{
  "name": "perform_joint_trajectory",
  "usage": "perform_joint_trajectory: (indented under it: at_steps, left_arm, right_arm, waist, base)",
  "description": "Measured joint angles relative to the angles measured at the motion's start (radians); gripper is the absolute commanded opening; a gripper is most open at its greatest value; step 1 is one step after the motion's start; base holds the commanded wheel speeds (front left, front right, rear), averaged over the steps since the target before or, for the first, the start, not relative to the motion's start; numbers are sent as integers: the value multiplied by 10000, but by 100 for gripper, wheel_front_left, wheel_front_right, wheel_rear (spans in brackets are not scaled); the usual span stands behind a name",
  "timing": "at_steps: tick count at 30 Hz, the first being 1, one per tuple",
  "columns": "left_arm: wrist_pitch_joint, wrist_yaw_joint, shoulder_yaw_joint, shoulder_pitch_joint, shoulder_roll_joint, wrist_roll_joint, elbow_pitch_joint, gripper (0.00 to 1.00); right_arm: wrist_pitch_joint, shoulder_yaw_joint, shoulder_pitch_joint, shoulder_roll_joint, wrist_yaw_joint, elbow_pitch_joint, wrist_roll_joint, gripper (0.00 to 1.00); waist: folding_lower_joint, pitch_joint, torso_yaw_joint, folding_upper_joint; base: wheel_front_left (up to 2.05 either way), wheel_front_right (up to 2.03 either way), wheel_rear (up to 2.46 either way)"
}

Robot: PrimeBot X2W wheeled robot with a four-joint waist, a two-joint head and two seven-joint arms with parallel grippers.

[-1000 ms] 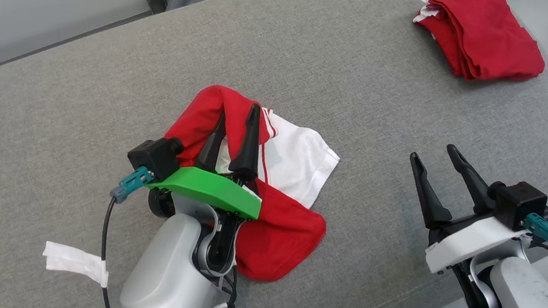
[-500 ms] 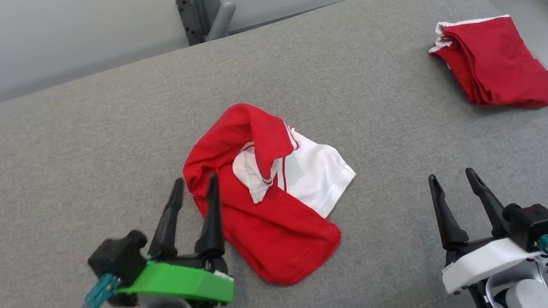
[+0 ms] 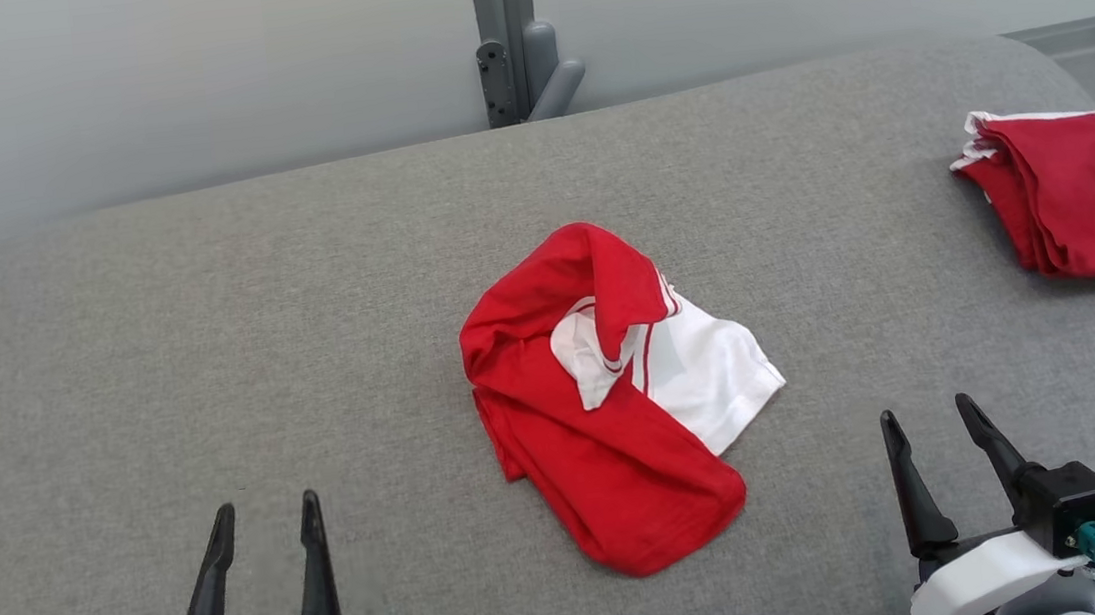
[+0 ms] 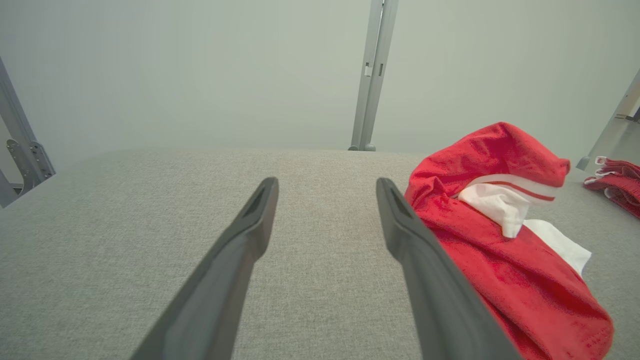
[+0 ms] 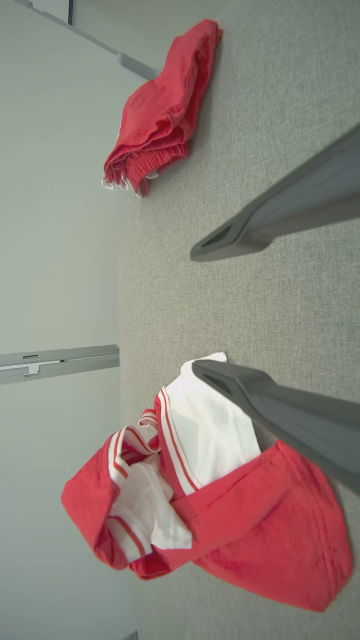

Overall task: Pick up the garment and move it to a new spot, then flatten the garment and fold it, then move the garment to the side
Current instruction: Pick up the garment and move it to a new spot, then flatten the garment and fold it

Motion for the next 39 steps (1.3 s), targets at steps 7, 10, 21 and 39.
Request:
perform_joint_trajectory:
  at_steps: [7,10,21,39]
  left_arm:
    - [2,-729,1459,1020,-138,495,395,100]
    - [0,-1064,1898,1208,-221,637,644,100]
    - [2,-1670,2635,1204,-658,930,1066,100]
    - [0,-1802,986,159,-819,738,888,100]
  right_arm:
    - [0,-259,200,4,-2,73,-347,100]
    - [0,-320,231,4,0,111,-403,100]
    - [0,-345,331,4,0,355,-456,100]
    - [0,-117,72,4,0,242,-420,100]
  waist:
    - [0,-421,575,0]
    - [0,-569,755,0]
    - [0,-699,974,0]
    - [0,-439,403,0]
  base:
    - [0,0,0]
    - [0,0,0]
    - [0,0,0]
    - [0,0,0]
